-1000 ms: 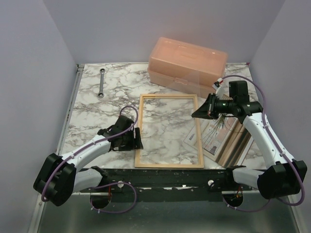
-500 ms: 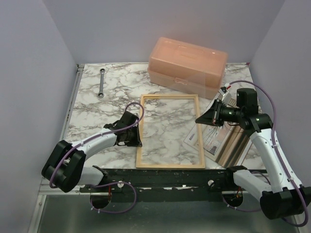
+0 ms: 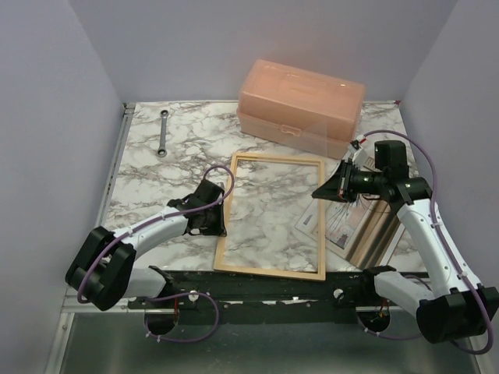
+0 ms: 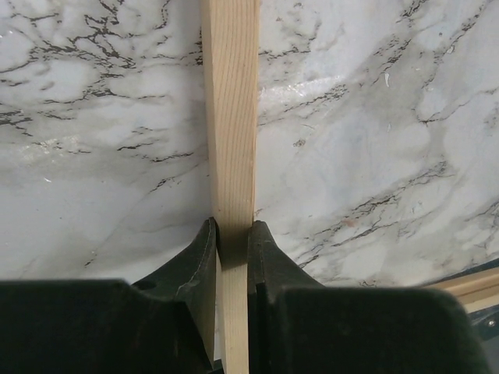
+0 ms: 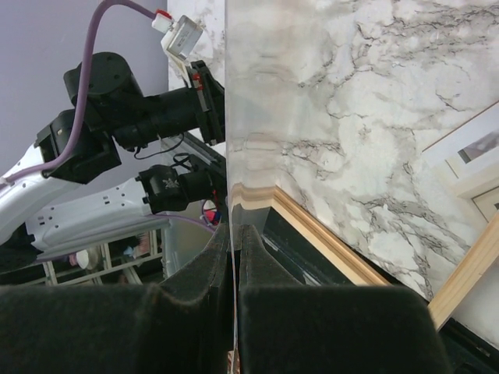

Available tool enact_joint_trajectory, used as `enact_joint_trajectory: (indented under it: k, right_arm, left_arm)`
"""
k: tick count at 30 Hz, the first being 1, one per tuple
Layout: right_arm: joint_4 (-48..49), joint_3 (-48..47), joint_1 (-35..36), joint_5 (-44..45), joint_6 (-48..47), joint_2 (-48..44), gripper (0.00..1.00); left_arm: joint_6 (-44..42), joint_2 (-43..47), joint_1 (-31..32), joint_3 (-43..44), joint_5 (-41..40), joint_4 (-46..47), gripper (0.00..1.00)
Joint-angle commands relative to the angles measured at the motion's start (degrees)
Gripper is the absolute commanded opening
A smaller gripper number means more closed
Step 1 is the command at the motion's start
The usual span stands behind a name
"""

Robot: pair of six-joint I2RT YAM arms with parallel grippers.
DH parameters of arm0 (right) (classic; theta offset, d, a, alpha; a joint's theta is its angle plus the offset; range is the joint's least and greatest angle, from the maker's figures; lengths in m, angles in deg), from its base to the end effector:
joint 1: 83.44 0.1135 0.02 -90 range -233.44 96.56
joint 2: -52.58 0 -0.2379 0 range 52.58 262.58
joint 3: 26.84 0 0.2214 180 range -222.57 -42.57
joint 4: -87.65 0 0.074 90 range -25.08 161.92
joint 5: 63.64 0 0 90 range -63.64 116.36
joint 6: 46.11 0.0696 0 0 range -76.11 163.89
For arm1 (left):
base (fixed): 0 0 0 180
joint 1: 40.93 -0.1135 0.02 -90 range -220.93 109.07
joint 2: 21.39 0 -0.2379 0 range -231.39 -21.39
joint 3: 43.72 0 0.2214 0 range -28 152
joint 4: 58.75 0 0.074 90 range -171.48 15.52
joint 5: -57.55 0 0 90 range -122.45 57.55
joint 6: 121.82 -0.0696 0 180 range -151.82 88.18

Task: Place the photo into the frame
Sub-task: Move the photo frame to the center of the board.

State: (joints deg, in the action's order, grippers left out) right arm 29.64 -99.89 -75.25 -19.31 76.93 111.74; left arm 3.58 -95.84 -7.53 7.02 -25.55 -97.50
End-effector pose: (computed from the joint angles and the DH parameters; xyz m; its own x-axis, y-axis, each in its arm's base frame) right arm 0.1919 0.0779 0.2855 -0.9090 0.2541 -0.3303 -0.1338 0.5726 0.8089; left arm 0.1833 -0.1309 0.1268 -0.9468 -0.0645 -0.3152 0.0544 0.9334 -0.3547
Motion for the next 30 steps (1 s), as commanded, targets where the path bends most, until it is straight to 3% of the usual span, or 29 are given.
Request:
enact_joint_trajectory:
  k: [1, 3, 6, 14, 23, 30]
  right_arm:
    - [2.3, -1.0, -0.1, -2.0, -0.3, 1.9, 0.0]
    - [3.4, -0.8, 0.0, -2.6, -0.3, 2.8, 0.0]
    - [4.9, -0.3, 0.0, -3.8, -0.3, 4.5, 0.0]
    - [6.0, 1.9, 0.0, -5.4, -1.8, 6.6, 0.0]
    - [5.6, 4.6, 0.0, -5.3, 2.2, 0.0, 0.0]
    - [7.2, 5.3, 0.1, -7.2, 5.7, -3.0, 0.0]
  left_arm:
    - [1.9, 1.0, 0.3, -1.9, -1.4, -3.8, 0.16]
    - [3.0, 1.9, 0.3, -1.8, -1.9, -4.4, 0.22]
    - [4.2, 3.3, 0.3, -1.9, -2.3, -5.2, 0.42]
    - [6.1, 9.0, 0.2, -4.2, -1.5, -6.4, 0.43]
    - [5.8, 16.2, -0.6, -4.4, -1.9, -10.8, 0.5]
    - [5.2, 16.8, -3.4, -4.1, -1.1, -10.3, 0.38]
